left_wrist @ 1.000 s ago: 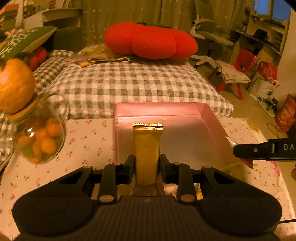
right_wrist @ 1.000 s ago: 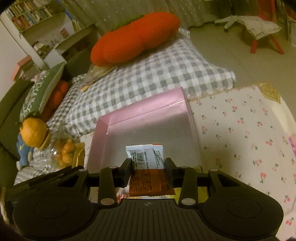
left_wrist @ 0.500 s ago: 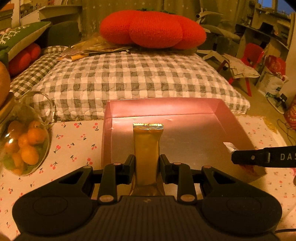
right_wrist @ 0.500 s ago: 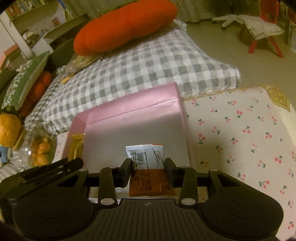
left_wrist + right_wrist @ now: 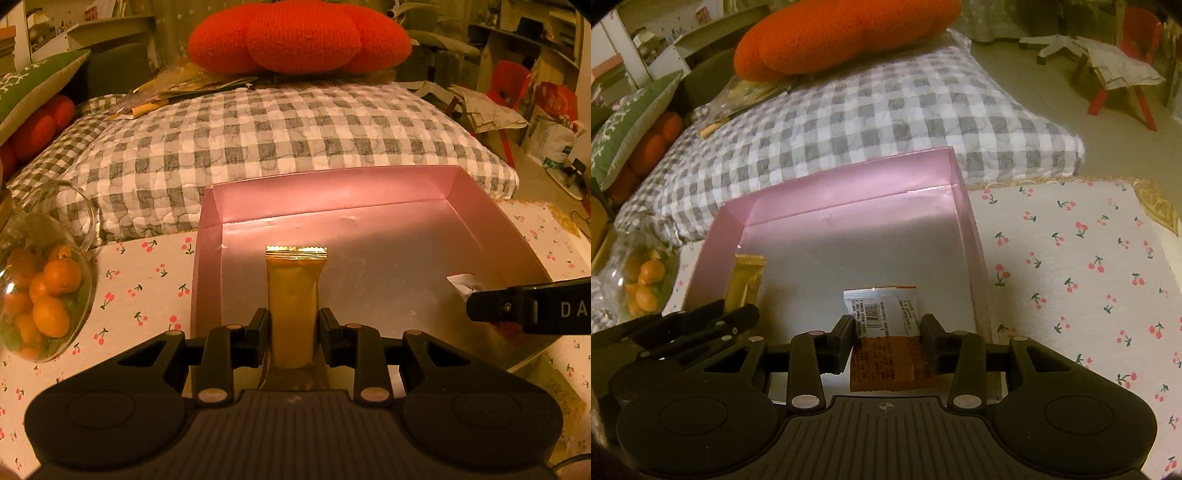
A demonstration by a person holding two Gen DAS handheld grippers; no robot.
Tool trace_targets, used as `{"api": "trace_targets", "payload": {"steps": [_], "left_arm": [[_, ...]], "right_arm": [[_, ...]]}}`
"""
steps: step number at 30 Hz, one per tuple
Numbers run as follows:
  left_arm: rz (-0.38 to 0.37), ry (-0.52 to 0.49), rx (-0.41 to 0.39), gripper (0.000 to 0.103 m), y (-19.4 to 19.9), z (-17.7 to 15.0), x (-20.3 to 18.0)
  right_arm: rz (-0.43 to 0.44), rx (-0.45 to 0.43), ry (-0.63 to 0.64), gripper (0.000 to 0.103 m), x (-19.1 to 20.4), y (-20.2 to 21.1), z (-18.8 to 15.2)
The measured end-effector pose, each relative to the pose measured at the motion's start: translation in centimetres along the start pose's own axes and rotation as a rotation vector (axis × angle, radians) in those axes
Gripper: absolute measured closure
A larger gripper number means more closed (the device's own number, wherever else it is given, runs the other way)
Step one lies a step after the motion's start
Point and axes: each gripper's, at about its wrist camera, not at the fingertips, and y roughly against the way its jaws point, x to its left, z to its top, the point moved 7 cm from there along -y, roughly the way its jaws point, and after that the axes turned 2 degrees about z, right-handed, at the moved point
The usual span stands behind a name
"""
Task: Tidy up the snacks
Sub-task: 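Lower both snacks into the silver box and open both tools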
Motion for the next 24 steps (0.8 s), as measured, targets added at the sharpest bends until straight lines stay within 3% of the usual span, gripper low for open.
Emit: {"api": "trace_targets", "payload": {"steps": [5,9,12,24], "left_arm": [[-0.013,0.018,-0.007,0.071,-0.2,0.1,0.3],[-0.021,0.021,-0.015,0.056,0.3,0.0,0.3],[-0.032,0.027,-0.023,0.046,0.8,0.0,0.3],[-0.104,0.066,-0.018,0.021,3.6,-0.4,-0.2]], "right_arm": [[-0.013,-0.005,-0.006,0.059,-0.3,0.3,0.0],[-0.015,-0.017,-0.022,0.045,-0.7,0.8,0.1],[-0.011,-0.027,-0.033,0.039,-0.8,1.4,0.1],[-0.008,-0.075,-0.028,0.028,-0.8,5.4,-0.4]]}}
